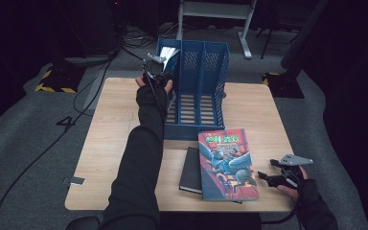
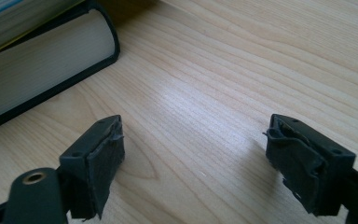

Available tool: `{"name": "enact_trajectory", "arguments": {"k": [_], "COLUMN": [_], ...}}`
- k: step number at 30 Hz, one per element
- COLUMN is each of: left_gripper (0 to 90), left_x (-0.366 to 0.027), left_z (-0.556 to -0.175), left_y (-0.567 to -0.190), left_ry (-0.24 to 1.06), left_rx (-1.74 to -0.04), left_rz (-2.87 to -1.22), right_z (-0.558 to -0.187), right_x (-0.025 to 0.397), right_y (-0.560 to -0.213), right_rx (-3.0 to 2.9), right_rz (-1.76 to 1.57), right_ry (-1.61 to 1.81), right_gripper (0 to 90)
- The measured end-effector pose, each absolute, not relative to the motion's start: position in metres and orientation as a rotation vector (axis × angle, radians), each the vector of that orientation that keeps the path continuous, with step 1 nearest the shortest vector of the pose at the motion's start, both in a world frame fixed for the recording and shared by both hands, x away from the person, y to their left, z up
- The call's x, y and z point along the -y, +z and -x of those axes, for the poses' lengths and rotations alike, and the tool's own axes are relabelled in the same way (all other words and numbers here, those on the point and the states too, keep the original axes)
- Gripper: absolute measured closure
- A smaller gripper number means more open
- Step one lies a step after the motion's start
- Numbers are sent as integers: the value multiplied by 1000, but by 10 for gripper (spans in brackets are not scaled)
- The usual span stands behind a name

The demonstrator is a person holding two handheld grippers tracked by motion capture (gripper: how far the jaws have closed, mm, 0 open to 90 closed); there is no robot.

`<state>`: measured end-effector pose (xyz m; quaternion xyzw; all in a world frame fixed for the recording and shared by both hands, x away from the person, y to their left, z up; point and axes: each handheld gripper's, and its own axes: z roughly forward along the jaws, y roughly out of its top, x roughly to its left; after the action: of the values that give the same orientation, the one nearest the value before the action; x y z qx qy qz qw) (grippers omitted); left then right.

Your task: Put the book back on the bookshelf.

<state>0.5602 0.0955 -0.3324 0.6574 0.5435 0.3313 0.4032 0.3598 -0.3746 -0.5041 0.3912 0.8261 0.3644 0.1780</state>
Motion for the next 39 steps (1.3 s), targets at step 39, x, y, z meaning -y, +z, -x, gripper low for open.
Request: {"name": "enact_trajectory", "arguments": {"k": [39], "left_gripper": [491], "left_x": [-114], "left_z": [-498], "left_y": [-303], "left_ry": [835], "left_rx": [-1183], "left_rz": [-1795], "right_z": [-360], "right_x": [375], "right_y": [-504], "right_rx": [-2334], "right_rz": [-1113], "right_ry": [1027], "right_gripper": [187]}}
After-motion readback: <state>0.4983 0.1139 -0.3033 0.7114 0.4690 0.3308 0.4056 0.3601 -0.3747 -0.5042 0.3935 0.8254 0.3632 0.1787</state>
